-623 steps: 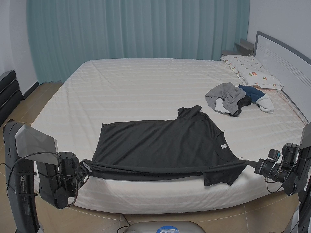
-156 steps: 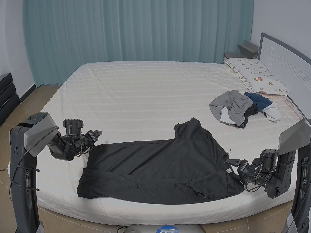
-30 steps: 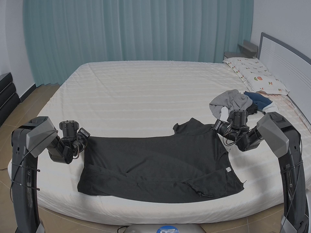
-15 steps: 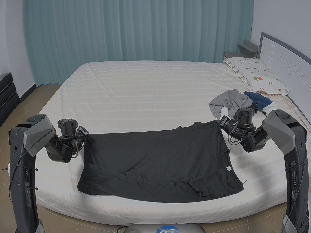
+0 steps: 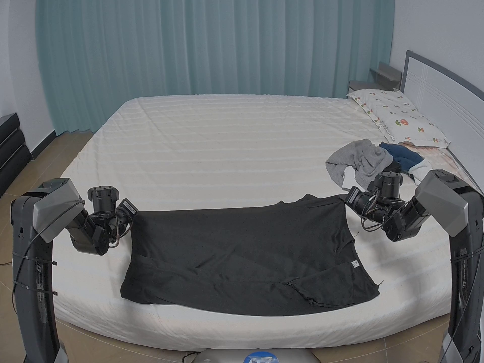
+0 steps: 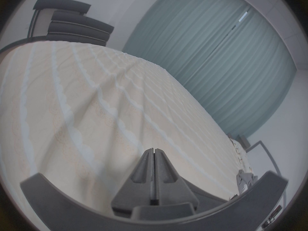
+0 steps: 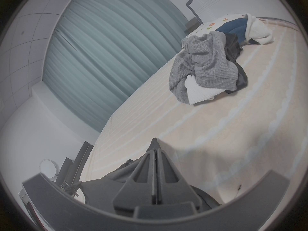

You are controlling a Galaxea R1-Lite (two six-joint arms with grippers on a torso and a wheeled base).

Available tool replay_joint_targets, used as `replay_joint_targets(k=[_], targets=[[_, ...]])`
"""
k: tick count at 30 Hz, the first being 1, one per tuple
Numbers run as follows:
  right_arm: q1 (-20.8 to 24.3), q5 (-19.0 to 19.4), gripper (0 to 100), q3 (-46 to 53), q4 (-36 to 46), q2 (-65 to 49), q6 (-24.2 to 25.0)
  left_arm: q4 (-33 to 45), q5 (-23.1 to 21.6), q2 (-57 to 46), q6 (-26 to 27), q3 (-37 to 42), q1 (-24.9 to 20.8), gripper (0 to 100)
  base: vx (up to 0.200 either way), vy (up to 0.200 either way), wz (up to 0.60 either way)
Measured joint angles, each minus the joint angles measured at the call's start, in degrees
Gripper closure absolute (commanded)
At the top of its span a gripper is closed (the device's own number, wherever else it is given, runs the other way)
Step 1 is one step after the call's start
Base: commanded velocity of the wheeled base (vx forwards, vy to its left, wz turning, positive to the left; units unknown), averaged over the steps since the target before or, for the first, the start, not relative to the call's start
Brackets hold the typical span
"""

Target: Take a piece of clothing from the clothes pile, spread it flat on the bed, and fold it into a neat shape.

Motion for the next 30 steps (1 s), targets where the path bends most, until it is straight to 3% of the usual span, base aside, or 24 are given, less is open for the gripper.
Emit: replay_joint_targets(k=[6,14,18,25,30], targets=[[-1.1,2.1,100,2.5,-0.1,-1.9,-0.3,-0.8,-1.5,-1.3,2.7,2.9,0.2,100,0.000,0.000,0.00],[-1.7,5.1,100,8.4,-1.7,-3.8,-2.6,-10.0,-1.9,-2.2,13.8,8.7,0.4,100,0.000,0.000,0.00],[-1.7,5.9,100,10.4,-2.6,-4.2,-3.7,-12.3,-1.8,-2.3,15.7,11.0,0.5,100,0.000,0.000,0.00],[-0.6,1.5,100,6.4,-7.4,-1.3,-4.1,-12.9,-1.3,-2.2,15.6,10.8,0.4,100,0.000,0.000,0.00],[-0.2,-0.6,100,2.8,-8.2,0.9,-3.8,-13.0,-1.3,-1.8,12.5,9.2,0.4,100,0.000,0.000,0.00]])
